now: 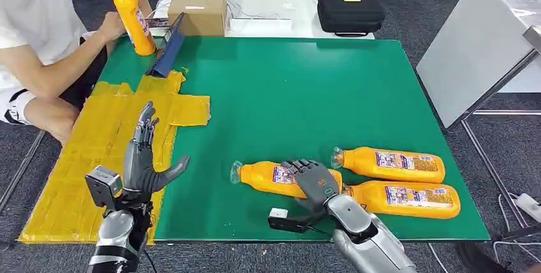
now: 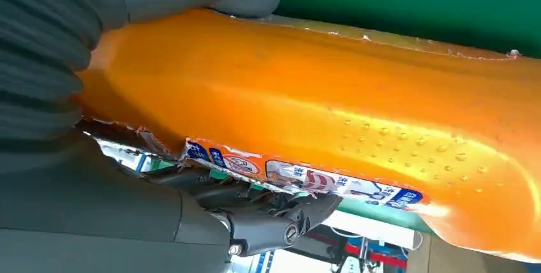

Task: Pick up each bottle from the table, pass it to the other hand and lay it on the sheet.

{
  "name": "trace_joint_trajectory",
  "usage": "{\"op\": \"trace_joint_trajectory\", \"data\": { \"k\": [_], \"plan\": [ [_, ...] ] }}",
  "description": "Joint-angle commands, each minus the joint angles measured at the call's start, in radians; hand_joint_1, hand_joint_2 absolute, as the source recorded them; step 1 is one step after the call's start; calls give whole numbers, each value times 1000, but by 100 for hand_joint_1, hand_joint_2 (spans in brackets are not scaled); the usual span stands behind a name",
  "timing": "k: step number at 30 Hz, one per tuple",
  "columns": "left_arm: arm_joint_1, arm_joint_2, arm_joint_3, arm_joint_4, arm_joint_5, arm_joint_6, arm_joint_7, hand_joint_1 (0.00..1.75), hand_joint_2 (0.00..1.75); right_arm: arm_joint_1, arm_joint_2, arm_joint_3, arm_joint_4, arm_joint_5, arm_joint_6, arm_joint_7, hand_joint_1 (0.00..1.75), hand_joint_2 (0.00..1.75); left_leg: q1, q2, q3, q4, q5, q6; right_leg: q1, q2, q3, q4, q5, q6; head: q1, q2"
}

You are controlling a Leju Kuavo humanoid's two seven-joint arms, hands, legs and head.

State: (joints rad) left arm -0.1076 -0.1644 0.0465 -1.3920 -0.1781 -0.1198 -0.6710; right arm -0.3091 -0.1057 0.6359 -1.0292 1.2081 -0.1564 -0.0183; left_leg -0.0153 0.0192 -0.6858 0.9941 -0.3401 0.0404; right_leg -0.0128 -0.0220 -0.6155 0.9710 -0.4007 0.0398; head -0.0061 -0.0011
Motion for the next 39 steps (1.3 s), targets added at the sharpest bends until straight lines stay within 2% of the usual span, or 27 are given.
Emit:
{"op": "trace_joint_trajectory", "data": {
  "k": [1,2,6,11,15,16,22,27,28,30,36,39],
  "plan": [
    [-25,-2,15,45,2,-1,3,0,175,-3,-8,-3,75,-2,15,-3,145,175,2,-3,5,0,-2,-3,1,0,6,-1,-2,-2,0,0],
    [-28,-2,14,50,2,-1,4,0,175,-4,-5,-6,82,-6,14,-4,138,175,1,-2,4,0,-2,-3,1,0,4,-1,-2,-1,0,0],
    [-45,-1,13,87,-2,7,16,0,175,-11,5,-12,120,-15,14,-8,145,175,2,-3,6,0,-3,-4,1,0,7,-1,-2,-2,0,0],
    [-57,-2,10,114,9,4,26,0,175,5,64,-67,111,-92,-53,-66,175,175,2,-3,6,0,-2,-4,1,0,6,-1,-2,-2,0,0],
    [-65,-6,-13,132,10,1,63,0,175,65,137,-159,-19,-184,-155,-98,175,175,1,-2,4,0,-1,-3,1,0,4,0,-1,-2,0,0],
    [-70,-7,-29,141,13,-4,76,0,175,96,162,-201,-76,-219,-222,-126,175,175,2,-3,5,1,-3,-4,1,0,5,0,-3,-3,0,0],
    [-90,-7,-115,198,10,9,158,0,175,207,215,-292,-248,-320,-328,-213,175,175,0,-4,2,0,-1,-2,0,-2,3,0,-2,-1,0,0],
    [-97,5,-149,211,38,-9,174,0,175,223,238,-325,-294,-450,-324,-297,175,175,2,-4,6,2,-6,-6,1,0,7,1,-4,-2,0,0],
    [-98,11,-162,210,50,-12,177,0,175,229,252,-338,-310,-479,-340,-332,175,175,1,-2,1,0,-3,-4,0,0,6,0,-2,-1,0,0],
    [-107,15,-176,217,61,-18,182,0,175,239,264,-346,-344,-520,-347,-365,175,175,2,-3,3,1,-6,-6,1,0,12,1,-3,-1,0,0],
    [-142,16,-171,272,110,-7,212,0,175,246,281,-354,-366,-563,-367,-401,175,175,1,-2,2,1,-4,-5,1,0,10,1,-1,-1,0,0],
    [-146,28,-171,284,213,-132,205,0,175,232,290,-346,-327,-573,-362,-414,175,175,1,-1,1,1,-3,-5,1,0,4,0,-1,-1,0,0]
  ]
}}
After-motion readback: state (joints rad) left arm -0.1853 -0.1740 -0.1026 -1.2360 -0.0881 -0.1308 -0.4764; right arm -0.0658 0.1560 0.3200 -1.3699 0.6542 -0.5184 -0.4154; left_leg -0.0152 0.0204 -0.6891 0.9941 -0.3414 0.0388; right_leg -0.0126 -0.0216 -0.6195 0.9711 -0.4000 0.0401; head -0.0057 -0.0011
